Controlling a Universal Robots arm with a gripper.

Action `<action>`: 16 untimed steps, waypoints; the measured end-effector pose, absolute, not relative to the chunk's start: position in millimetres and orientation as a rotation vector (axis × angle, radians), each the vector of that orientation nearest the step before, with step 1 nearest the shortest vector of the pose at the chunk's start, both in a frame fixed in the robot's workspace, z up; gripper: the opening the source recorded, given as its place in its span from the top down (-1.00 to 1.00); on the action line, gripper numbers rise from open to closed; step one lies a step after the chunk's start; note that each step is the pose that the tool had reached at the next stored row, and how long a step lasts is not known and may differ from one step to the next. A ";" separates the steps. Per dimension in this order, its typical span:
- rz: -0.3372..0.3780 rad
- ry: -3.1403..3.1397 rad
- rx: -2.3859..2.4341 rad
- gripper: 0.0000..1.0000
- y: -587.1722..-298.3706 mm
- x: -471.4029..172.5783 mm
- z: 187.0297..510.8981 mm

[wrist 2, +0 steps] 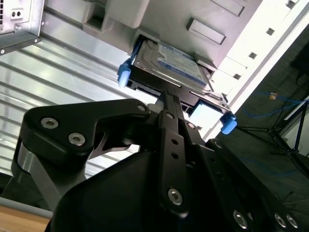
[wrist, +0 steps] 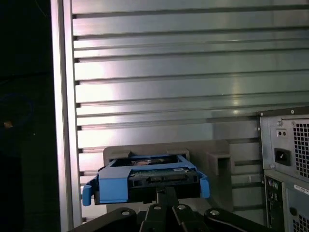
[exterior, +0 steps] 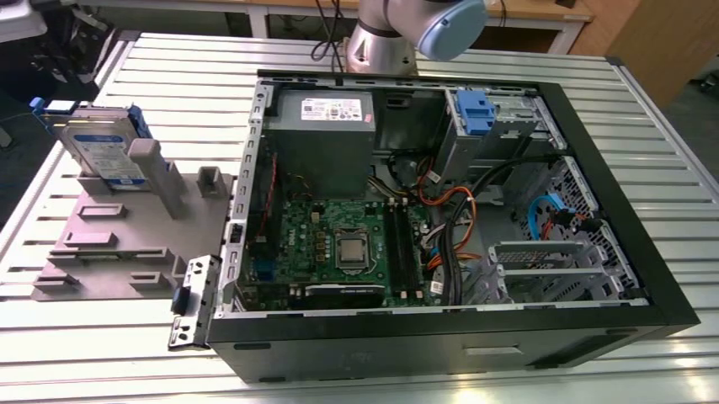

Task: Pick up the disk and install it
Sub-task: 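Reach for the disk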

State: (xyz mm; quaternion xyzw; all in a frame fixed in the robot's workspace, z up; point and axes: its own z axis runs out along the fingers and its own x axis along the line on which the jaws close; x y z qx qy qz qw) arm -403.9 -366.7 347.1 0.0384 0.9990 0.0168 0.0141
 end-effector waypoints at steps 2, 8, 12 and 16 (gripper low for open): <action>0.043 3.111 0.119 0.79 -366.6 -405.1 346.7; 0.036 3.110 0.119 0.79 -366.7 -410.9 341.4; 0.035 3.111 0.119 0.79 -366.7 -414.2 340.1; 0.035 3.111 0.119 0.79 -366.7 -415.8 339.3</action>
